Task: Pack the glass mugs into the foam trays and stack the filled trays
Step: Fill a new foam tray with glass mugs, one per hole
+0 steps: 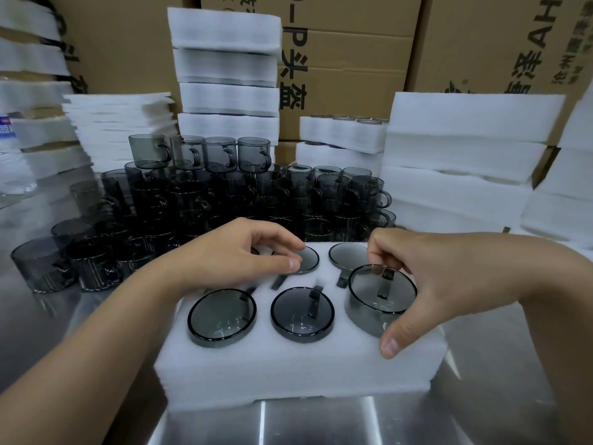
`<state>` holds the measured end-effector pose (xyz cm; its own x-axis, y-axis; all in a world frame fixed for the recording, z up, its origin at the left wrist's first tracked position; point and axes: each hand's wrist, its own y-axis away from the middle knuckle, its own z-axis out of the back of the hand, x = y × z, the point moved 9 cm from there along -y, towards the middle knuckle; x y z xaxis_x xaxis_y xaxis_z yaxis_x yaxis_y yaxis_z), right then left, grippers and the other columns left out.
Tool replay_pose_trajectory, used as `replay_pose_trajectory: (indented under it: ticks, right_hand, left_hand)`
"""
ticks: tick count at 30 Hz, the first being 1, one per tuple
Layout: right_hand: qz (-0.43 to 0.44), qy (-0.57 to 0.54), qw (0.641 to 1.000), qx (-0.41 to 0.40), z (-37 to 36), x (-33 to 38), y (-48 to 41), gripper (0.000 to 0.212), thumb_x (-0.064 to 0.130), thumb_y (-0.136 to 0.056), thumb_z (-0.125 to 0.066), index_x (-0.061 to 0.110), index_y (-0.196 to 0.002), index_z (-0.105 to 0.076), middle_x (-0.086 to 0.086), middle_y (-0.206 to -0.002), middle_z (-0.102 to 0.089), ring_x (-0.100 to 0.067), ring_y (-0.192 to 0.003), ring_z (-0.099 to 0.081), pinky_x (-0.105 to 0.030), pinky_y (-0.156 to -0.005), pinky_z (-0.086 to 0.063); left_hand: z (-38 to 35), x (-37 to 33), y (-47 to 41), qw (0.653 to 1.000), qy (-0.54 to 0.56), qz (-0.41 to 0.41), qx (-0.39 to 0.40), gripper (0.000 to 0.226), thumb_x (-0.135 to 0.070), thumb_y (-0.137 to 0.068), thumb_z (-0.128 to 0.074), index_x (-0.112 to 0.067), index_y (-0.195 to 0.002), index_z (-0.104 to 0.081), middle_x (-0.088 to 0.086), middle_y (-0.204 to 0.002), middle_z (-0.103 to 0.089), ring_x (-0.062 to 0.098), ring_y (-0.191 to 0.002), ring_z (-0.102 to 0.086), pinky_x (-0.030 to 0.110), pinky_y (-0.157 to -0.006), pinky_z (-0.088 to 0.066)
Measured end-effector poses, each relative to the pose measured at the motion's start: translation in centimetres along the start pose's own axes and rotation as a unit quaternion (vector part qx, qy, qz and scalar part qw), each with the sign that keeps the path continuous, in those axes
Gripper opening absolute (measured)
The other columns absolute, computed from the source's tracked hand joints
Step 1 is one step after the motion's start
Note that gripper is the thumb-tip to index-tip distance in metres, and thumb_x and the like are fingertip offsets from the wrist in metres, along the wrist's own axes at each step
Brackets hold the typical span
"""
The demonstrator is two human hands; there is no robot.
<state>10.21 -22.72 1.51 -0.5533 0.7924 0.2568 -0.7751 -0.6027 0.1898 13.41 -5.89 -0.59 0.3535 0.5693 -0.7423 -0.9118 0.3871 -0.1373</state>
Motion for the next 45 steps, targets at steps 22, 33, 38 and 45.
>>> replay_pose_trajectory:
  ticks: [22,33,38,45]
  right_hand:
    - [0.046,-0.027,0.998,-0.043,-2.2,2.9,-3.8,0.085,0.075,-0.072,-0.017,0.044,-0.149,-0.002,0.022,-0.157,-0.009,0.002,-0.143,0.002,-0.035,-0.119,0.003]
    - [0.041,0.01,0.998,-0.04,-2.9,2.4,-4.5,0.071,0.066,-0.089,-0.028,0.045,-0.149,0.005,0.017,-0.159,-0.006,0.0,-0.143,0.0,-0.032,-0.118,0.003]
    - [0.03,0.027,0.999,-0.035,-3.7,1.8,-4.8,0.073,0.07,-0.087,-0.024,0.049,-0.145,0.014,0.026,-0.155,0.011,0.008,-0.138,0.016,-0.028,-0.114,0.016]
    - [0.035,0.058,0.997,-0.045,-3.8,2.0,-4.7,0.074,0.073,-0.083,-0.015,0.048,-0.145,0.017,0.023,-0.156,0.01,0.006,-0.14,0.015,-0.033,-0.117,0.013]
  left_hand:
    - [-0.1,-0.5,-0.1,1.0,-0.023,-0.019,0.003,0.021,-0.03,-0.084,-0.069,-0.035,-0.104,-0.068,-0.022,-0.101,-0.07,-0.001,-0.096,-0.065,0.03,-0.089,-0.05]
    - [-0.1,-0.3,-0.1,0.999,-0.033,-0.012,0.002,0.021,-0.033,-0.084,-0.068,-0.039,-0.105,-0.067,-0.025,-0.101,-0.07,0.007,-0.096,-0.066,0.033,-0.089,-0.05]
    - [0.0,-0.4,0.0,0.999,-0.031,-0.012,-0.003,0.022,-0.032,-0.085,-0.068,-0.038,-0.106,-0.067,-0.023,-0.1,-0.07,0.0,-0.098,-0.064,0.032,-0.094,-0.049]
    - [0.0,-0.6,-0.1,1.0,-0.02,-0.018,-0.006,0.022,-0.026,-0.086,-0.068,-0.034,-0.107,-0.07,-0.021,-0.101,-0.071,-0.004,-0.1,-0.064,0.035,-0.098,-0.048]
